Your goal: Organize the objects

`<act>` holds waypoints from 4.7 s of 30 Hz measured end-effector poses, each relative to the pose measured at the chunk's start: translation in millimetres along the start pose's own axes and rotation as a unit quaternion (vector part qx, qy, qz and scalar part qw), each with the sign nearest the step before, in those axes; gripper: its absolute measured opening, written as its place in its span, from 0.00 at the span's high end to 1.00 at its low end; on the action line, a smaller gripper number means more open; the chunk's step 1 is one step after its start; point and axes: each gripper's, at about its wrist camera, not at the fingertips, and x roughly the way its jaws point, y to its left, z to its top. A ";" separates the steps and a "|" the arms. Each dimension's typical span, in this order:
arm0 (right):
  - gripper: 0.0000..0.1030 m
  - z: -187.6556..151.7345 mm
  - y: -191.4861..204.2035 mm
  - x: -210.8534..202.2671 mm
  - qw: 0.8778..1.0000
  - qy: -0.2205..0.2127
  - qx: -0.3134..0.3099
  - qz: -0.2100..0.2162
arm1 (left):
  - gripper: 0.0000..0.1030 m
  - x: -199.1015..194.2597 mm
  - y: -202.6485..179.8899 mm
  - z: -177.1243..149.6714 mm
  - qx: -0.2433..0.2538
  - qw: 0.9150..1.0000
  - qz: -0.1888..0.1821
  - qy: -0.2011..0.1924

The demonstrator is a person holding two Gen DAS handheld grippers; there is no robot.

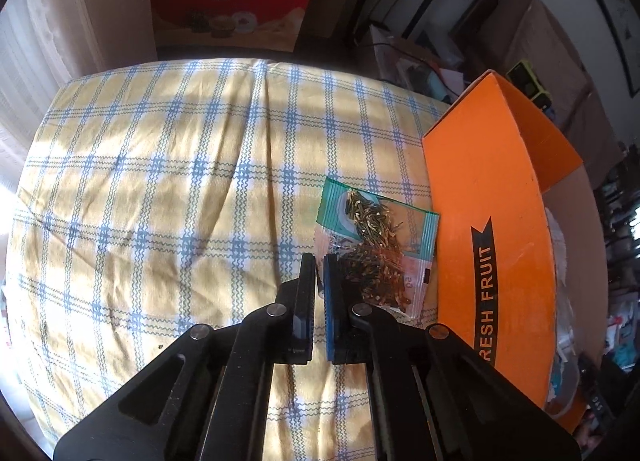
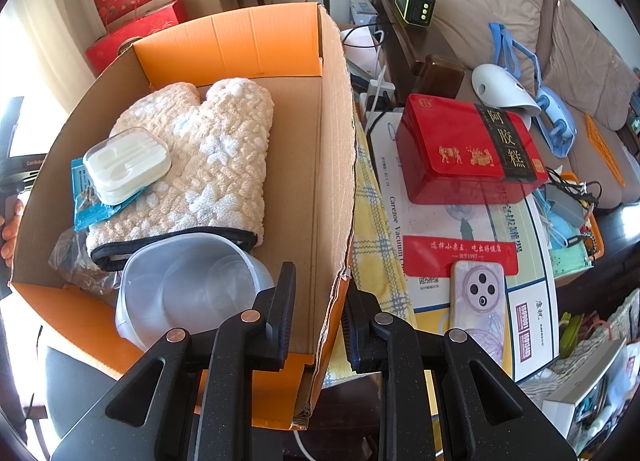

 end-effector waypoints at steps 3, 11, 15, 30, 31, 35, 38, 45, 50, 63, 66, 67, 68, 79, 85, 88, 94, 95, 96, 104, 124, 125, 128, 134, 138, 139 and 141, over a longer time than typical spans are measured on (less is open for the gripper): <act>0.79 -0.4 -0.1 0.0 1.000 0.000 0.000 0.000 | 1.00 -15.2 -3.0 -0.5 0.004 1.000 -0.008 -0.021; 0.79 -1.2 -0.3 -0.1 1.000 0.001 0.000 -0.001 | 1.00 -73.1 -21.7 5.3 0.029 0.995 -0.033 -0.085; 0.79 1.0 0.4 0.3 1.000 0.001 0.000 0.000 | 1.00 -99.2 -34.9 4.9 0.043 0.992 -0.044 -0.112; 0.78 1.5 0.6 -0.1 1.000 0.002 0.000 -0.001 | 1.00 -161.7 -102.6 -8.0 0.107 0.976 -0.105 -0.157; 0.78 0.5 0.2 -0.2 1.000 0.002 0.000 -0.001 | 1.00 -160.8 -108.0 -8.1 0.110 0.976 -0.106 -0.156; 0.78 1.2 0.5 -0.2 1.000 0.001 0.000 0.000 | 1.00 -151.9 -127.4 -10.7 0.122 0.975 -0.112 -0.147; 0.78 1.4 0.6 -0.2 1.000 0.002 0.000 0.000 | 1.00 -142.0 -139.2 -10.6 0.127 0.976 -0.112 -0.138; 0.78 1.0 0.8 0.3 1.000 0.002 0.000 0.000 | 1.00 -116.9 -160.4 -12.6 0.137 0.979 -0.085 -0.125; 0.78 0.2 1.5 0.5 1.000 0.002 0.001 0.001 | 0.99 -98.4 -168.8 -11.6 0.139 0.982 -0.078 -0.107; 0.77 0.4 1.3 0.2 1.000 0.002 0.001 0.001 | 0.60 -102.3 -158.4 -22.1 0.147 0.981 -0.091 -0.085; 0.77 0.5 1.4 0.2 1.000 0.002 0.001 0.001 | 0.53 -112.5 -154.7 -25.7 0.152 0.980 -0.087 -0.099; 0.77 -0.2 1.3 0.1 1.000 0.002 0.002 0.002 | 0.53 -115.3 -153.3 -26.6 0.155 0.979 -0.085 -0.101; 0.77 0.2 1.8 0.2 1.000 0.002 0.003 0.003 | 0.53 -118.0 -152.1 -28.0 0.158 0.979 -0.083 -0.102; 0.75 -0.8 0.4 -12.0 1.000 -0.009 0.008 -0.001 | 0.30 -148.8 -123.1 -46.9 0.148 0.978 -0.048 -0.138; 0.58 -5.2 1.3 -28.1 0.999 -0.028 0.009 -0.020 | 0.26 -178.5 -95.8 -56.1 0.127 0.977 -0.041 -0.167; 0.55 -8.0 1.3 -37.6 0.999 -0.041 0.010 -0.018 | 0.10 -199.9 -83.6 -62.6 0.117 0.973 -0.023 -0.197; 0.35 -11.6 5.7 -62.1 0.997 -0.079 0.016 -0.008 | 0.00 -234.6 -63.5 -81.6 0.108 0.967 0.002 -0.233; 0.34 -12.0 8.1 -66.2 0.996 -0.084 0.016 -0.005 | 0.00 -237.9 -61.0 -85.1 0.107 0.966 0.007 -0.234; 0.31 -12.4 10.7 -70.5 0.996 -0.089 0.015 -0.002 | 0.00 -240.5 -58.3 -88.9 0.106 0.966 0.010 -0.235; 0.20 -18.3 35.6 -104.1 0.991 -0.132 0.001 0.012 | 0.00 -242.4 -49.8 -123.3 0.109 0.967 0.044 -0.226; 0.01 -63.2 107.3 -135.5 0.981 -0.184 -0.035 0.042 | 0.00 -223.7 -39.4 -203.3 0.090 0.966 0.081 -0.228; 0.01 -65.8 110.4 -134.9 0.981 -0.184 -0.035 0.046 | 0.00 -222.4 -39.3 -205.7 0.090 0.966 0.083 -0.227; 0.01 -72.2 118.6 -133.8 0.981 -0.183 -0.036 0.055 | 0.00 -219.1 -37.5 -212.3 0.084 0.967 0.084 -0.225; 0.01 -84.3 127.5 -135.6 0.979 -0.191 -0.025 0.071 | 0.00 -211.8 -34.6 -223.7 0.071 0.972 0.072 -0.211; 0.01 -91.1 132.3 -134.3 0.979 -0.189 -0.031 0.072 | 0.00 -205.8 -33.8 -224.1 0.073 0.974 0.076 -0.203; 0.01 -91.7 133.2 -133.5 0.979 -0.189 -0.034 0.072 | 0.00 -204.7 -32.3 -221.4 0.072 0.974 0.075 -0.200; 0.01 -91.1 131.7 -131.6 0.980 -0.184 -0.035 0.067 | 0.00 -200.3 -31.3 -215.6 0.072 0.975 0.074 -0.195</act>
